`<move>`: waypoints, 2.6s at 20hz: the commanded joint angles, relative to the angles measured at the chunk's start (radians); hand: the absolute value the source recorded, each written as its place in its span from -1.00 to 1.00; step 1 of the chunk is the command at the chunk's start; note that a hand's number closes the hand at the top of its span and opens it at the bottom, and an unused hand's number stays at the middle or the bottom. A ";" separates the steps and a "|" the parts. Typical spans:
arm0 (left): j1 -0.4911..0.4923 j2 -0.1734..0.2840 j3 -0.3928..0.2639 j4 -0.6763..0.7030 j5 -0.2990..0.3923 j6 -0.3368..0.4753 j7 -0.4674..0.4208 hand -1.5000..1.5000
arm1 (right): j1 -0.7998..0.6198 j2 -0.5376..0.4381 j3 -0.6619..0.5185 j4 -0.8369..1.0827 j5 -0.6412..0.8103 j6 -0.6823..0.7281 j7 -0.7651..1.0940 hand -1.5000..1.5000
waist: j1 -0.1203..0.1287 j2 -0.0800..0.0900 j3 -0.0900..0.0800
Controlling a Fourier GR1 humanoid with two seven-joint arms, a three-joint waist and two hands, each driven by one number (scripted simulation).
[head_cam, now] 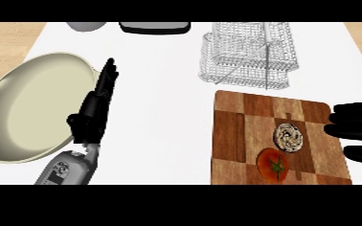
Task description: Pick the cupcake from the cutting board and place it in the tiered basket
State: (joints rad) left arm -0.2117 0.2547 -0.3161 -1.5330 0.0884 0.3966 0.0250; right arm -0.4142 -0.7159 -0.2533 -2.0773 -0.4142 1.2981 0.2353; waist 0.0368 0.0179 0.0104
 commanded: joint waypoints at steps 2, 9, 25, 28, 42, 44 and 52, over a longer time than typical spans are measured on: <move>0.012 -0.020 -0.028 0.000 -0.020 0.009 0.005 0.00 | -0.015 0.029 -0.027 -0.052 0.091 0.192 -0.094 -1.00 | 0.000 -0.002 0.001; 0.017 -0.012 -0.011 -0.010 0.004 -0.018 0.000 0.00 | -0.016 0.041 0.000 -0.086 0.161 0.191 -0.137 -1.00 | 0.021 0.003 0.001; -0.012 -0.051 -0.031 0.024 -0.034 0.003 -0.008 0.00 | -0.002 0.107 0.042 -0.145 0.394 0.081 -0.203 -1.00 | 0.031 0.019 0.003; -0.024 -0.037 -0.023 -0.006 -0.020 -0.019 0.005 0.00 | 0.007 0.080 0.097 -0.133 0.438 0.077 -0.214 -1.00 | 0.043 0.017 0.002; -0.031 -0.012 0.016 0.008 -0.021 -0.026 -0.001 0.00 | 0.056 0.021 0.241 -0.092 0.595 -0.059 -0.409 -1.00 | 0.025 0.008 0.003; -0.002 -0.042 -0.014 0.008 -0.027 -0.019 -0.021 0.00 | 0.054 0.011 0.300 -0.063 0.646 -0.103 -0.421 -1.00 | 0.043 0.012 0.002; -0.026 -0.055 -0.002 0.045 -0.033 -0.014 -0.011 0.00 | 0.081 -0.065 0.461 0.002 0.832 -0.280 -0.590 -1.00 | 0.018 0.009 0.000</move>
State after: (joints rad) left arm -0.2320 0.2133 -0.3172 -1.5134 0.0574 0.3822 0.0222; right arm -0.3358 -0.7512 0.1435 -2.1312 0.3217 1.0261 -0.1607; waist 0.0623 0.0259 0.0116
